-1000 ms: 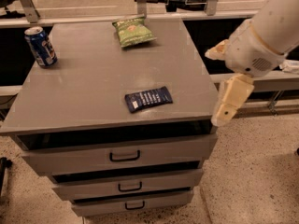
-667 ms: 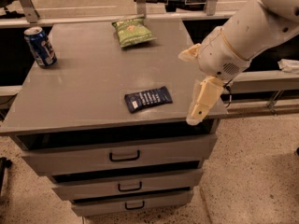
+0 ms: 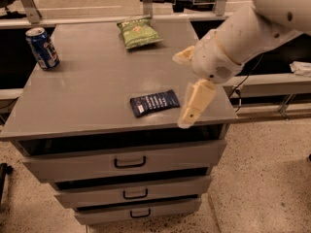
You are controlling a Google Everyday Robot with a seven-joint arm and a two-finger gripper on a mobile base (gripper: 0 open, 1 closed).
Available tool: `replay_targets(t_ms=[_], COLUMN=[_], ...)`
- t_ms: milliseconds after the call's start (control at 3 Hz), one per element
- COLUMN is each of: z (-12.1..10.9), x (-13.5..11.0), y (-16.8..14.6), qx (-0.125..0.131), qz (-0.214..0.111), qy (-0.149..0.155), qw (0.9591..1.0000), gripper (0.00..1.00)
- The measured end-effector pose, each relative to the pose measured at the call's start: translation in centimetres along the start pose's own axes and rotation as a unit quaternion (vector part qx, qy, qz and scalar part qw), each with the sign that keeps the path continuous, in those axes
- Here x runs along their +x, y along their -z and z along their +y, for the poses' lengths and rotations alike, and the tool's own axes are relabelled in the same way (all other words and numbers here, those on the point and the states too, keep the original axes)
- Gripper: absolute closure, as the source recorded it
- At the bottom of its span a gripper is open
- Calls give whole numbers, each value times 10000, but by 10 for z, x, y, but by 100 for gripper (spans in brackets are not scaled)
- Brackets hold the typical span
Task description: Move rxbar blueberry near pepsi can
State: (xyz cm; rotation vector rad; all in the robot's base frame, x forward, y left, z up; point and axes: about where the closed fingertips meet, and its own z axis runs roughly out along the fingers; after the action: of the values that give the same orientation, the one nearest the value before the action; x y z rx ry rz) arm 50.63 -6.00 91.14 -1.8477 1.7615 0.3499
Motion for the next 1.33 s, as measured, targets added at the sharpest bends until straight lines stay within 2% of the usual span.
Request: replay_targets(t_ms=[333,667,1000,1333], z=[-17,-25,-33,-41], x=[-32,-45,-51,-41], y=[-38,-61,-82,-99], qx=[-119,-189,-225,-229], qz=[-460,-704,-859,-986], qy=[-38,-158,-262,-485], qw=[9989,9972,9957,9937], gripper=[0,0,0,0])
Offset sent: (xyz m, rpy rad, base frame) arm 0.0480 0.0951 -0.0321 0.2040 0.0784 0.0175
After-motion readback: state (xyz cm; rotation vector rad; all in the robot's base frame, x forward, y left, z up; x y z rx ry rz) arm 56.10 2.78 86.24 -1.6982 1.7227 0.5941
